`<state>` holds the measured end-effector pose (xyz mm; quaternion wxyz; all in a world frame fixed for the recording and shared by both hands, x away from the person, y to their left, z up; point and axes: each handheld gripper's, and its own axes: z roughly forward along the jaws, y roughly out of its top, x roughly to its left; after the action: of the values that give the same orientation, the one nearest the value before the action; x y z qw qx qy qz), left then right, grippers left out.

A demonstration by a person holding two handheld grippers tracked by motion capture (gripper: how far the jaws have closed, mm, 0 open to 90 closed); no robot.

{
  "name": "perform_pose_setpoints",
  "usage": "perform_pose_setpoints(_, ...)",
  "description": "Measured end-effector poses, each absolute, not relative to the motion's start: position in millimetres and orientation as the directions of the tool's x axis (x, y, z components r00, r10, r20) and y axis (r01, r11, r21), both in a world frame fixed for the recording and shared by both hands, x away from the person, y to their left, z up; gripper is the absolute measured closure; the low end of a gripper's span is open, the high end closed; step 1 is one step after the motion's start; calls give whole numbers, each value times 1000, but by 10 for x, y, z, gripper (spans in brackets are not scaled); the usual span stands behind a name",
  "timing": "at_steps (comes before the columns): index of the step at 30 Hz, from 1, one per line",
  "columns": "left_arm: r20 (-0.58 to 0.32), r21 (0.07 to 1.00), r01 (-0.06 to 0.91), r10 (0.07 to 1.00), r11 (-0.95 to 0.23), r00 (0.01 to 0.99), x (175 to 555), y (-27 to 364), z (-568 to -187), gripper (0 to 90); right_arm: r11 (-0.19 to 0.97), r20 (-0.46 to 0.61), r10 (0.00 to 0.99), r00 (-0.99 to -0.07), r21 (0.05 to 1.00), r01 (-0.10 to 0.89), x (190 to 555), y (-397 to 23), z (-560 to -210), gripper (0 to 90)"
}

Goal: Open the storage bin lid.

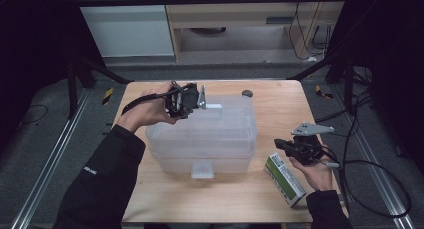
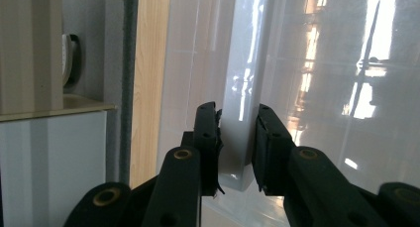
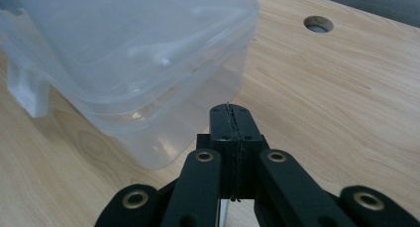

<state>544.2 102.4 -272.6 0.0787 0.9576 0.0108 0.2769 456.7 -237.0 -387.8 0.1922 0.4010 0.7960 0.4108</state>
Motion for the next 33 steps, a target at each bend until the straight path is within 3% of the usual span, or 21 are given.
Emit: perform_pose_setpoints(33, 562, 219, 7, 131, -976, 817, 5705, 1056, -2573, 716, 351, 66, 709, -702, 830, 433, 4558, -1941, -3959, 900)
